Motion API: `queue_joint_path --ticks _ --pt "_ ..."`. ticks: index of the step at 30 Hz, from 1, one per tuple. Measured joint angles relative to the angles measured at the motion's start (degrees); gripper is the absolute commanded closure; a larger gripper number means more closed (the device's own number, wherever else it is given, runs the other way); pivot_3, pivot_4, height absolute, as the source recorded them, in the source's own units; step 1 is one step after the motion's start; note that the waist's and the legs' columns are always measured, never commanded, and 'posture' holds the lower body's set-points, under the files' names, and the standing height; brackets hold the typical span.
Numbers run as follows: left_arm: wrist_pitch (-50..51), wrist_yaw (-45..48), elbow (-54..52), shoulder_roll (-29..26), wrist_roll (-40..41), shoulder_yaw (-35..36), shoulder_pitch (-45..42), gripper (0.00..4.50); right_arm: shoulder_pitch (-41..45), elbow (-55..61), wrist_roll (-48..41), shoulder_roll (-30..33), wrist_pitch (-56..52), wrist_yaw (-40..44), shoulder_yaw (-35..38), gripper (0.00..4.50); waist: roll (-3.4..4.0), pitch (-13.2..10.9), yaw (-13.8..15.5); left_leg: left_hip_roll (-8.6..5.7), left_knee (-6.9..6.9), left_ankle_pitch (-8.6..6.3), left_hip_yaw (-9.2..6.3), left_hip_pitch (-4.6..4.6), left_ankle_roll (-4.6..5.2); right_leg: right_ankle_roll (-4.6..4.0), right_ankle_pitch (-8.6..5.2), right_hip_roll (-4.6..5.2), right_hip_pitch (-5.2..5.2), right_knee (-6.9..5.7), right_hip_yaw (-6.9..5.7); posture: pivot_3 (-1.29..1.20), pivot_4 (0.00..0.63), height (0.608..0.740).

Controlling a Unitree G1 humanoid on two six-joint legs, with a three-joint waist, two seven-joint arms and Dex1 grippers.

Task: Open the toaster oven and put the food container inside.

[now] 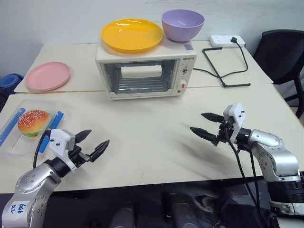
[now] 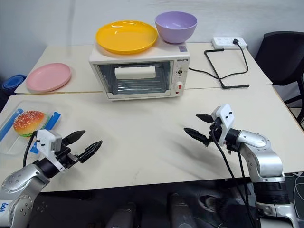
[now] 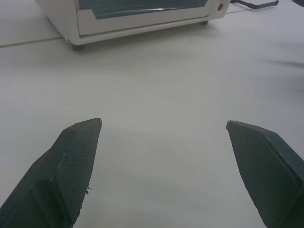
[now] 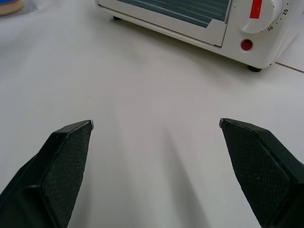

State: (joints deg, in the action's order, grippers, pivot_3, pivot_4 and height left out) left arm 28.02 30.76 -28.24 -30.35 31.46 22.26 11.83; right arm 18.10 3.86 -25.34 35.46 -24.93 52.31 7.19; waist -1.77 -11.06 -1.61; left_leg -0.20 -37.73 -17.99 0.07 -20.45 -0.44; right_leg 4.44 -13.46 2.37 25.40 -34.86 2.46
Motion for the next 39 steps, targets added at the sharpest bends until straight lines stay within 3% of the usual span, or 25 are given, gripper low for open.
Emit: queue_joint_path --ticks 11,26,34,39 --pt "0.22 -2.88 -0.73 1.88 -2.01 -0.97 0.93 0.0 1.07 0.0 0.94 0.0 -0.16 -0.75 -0.57 0.05 0.0 0.0 -0.04 0.02 0.01 0.0 -0.01 0.01 0.0 -0.02 -0.01 -0.02 0.0 0.0 0.01 0.0 0.15 0.74" --pt "2.29 -3.98 -1.07 2.51 3.09 -0.14 -1.06 0.0 5.72 -0.86 1.23 -0.79 -1.76 -1.64 -2.21 0.05 0.0 0.0 -0.11 0.02 0.0 0.0 0.03 0.04 0.0 -0.02 -0.01 -0.04 0.0 -0.03 -0.02 0.0 0.15 0.74" --pt "12.1 -2.5 -5.21 -10.39 21.0 7.29 -14.62 0.0 24.29 -14.01 2.53 -9.12 -1.54 -1.51 -7.16 0.05 -0.02 -0.02 -0.33 0.05 -0.01 -0.01 -0.02 0.02 -0.06 -0.05 -0.02 -0.05 0.07 -0.14 -0.19 0.0 0.15 0.74" --pt "15.24 -2.71 -4.98 -17.73 26.08 9.35 -21.33 0.0 34.63 -25.36 4.59 -14.48 1.65 -1.78 -8.44 0.05 0.0 -0.02 -0.37 0.03 0.06 -0.01 -0.04 0.0 -0.07 -0.05 -0.02 0.03 0.07 -0.07 -0.28 0.0 0.15 0.74"
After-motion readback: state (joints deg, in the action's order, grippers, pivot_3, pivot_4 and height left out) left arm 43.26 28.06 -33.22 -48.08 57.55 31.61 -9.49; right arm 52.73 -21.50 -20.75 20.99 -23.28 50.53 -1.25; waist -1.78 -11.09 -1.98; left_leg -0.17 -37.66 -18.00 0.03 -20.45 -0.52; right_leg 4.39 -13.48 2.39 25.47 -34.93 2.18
